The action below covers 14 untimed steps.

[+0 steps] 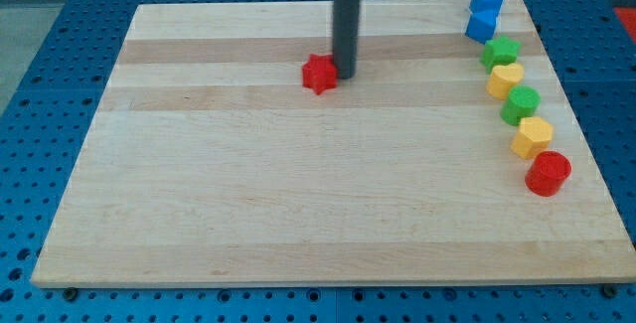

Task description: Push the red star to the top left corner of the board

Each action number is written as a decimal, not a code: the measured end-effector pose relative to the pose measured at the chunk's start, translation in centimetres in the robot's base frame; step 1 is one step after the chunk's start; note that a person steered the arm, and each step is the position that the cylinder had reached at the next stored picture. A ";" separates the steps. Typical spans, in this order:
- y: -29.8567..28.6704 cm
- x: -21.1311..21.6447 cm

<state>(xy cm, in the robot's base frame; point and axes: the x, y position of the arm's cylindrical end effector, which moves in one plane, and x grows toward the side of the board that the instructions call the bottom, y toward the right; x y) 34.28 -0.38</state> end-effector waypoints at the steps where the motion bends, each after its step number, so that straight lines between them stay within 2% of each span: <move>1: -2.4 2.7; 2: -4.0 6.4; 4: -6.1 -0.3; 5: -7.0 0.1; 6: -7.0 5.5; 7: -7.0 5.2; 8: -7.2 0.9; 9: -10.2 0.4; 10: -10.6 4.4; 11: -11.8 4.4; 13: -15.9 -2.1; 14: -16.0 -3.1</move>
<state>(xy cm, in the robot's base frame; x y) 31.17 -16.35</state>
